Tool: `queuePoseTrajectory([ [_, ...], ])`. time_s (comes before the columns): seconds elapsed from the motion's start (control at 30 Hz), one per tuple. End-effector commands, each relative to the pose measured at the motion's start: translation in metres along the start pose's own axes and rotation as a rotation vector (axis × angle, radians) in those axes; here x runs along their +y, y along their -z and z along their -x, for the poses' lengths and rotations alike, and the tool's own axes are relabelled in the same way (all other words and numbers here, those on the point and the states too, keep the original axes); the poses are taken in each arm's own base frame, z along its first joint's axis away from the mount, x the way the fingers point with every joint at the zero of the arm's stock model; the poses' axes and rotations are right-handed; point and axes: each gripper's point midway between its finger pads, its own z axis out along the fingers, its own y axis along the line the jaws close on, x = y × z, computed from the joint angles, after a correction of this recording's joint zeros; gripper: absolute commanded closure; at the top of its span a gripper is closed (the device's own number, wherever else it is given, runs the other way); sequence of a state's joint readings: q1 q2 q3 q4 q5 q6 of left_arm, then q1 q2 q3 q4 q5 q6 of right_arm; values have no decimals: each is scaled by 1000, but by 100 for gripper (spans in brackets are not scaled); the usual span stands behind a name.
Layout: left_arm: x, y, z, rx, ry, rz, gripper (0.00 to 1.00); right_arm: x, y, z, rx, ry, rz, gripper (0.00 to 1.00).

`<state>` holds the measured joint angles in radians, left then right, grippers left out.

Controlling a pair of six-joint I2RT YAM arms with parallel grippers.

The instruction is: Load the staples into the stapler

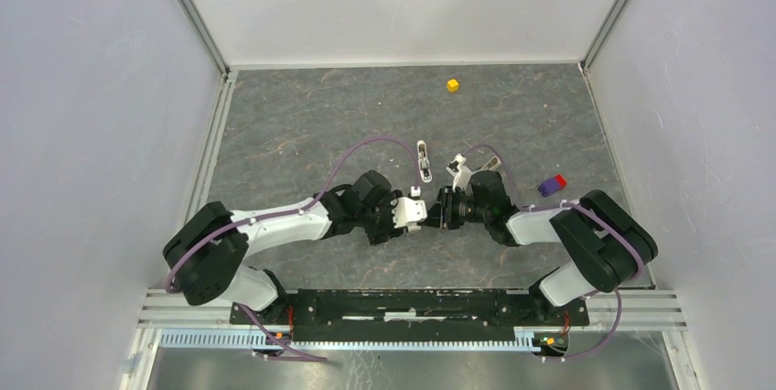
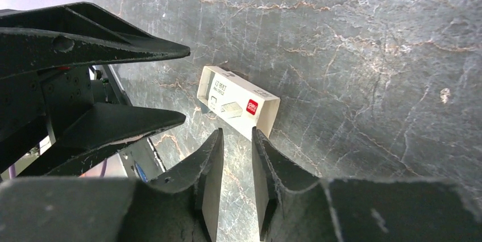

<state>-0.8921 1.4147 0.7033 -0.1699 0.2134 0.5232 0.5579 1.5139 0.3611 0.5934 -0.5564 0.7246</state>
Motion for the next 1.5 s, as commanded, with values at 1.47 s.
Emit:
queuePoseTrajectory([
  [1.47, 15, -21, 14, 42, -78, -50, 38, 2, -5, 17, -66, -48, 135, 98],
])
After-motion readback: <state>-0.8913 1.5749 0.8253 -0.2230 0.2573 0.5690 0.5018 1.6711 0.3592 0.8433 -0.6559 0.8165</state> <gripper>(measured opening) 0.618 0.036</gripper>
